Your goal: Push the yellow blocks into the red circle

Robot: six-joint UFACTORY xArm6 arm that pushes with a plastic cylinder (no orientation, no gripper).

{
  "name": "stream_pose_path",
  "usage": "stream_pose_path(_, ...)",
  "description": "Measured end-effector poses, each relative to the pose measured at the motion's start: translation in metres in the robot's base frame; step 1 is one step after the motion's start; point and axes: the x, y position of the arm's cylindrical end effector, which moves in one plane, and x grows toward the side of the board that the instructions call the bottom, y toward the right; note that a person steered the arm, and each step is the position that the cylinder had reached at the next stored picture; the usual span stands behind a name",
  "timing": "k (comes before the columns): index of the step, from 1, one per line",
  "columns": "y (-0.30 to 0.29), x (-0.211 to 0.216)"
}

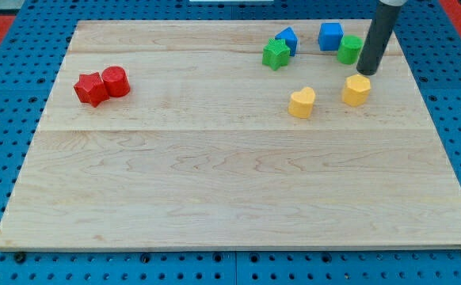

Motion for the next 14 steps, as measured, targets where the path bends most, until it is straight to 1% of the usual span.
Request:
stream_pose_path(1, -0.025, 0.032)
stream_pose_path(2, -0.052, 0.050)
stream_pose_path(3, -0.035, 0.060)
stream_pose_path(4, -0.028, 0.082)
stream_pose_path(5, -0.085, 0.087)
stream_pose_path(6, -0.151, 0.060)
stream_pose_path(7, -0.191, 0.034)
stream_pose_path(8, -0.233, 0.018)
stream_pose_path(9, -0.163, 0.029)
stream_pose_path(10, -0.170, -0.010)
stream_pose_path(11, -0.259, -0.012)
stream_pose_path(12, -0.331, -0.006)
stream_pose_path(13, -0.301, -0.040)
stream_pose_path(14, -0.347, -0.049)
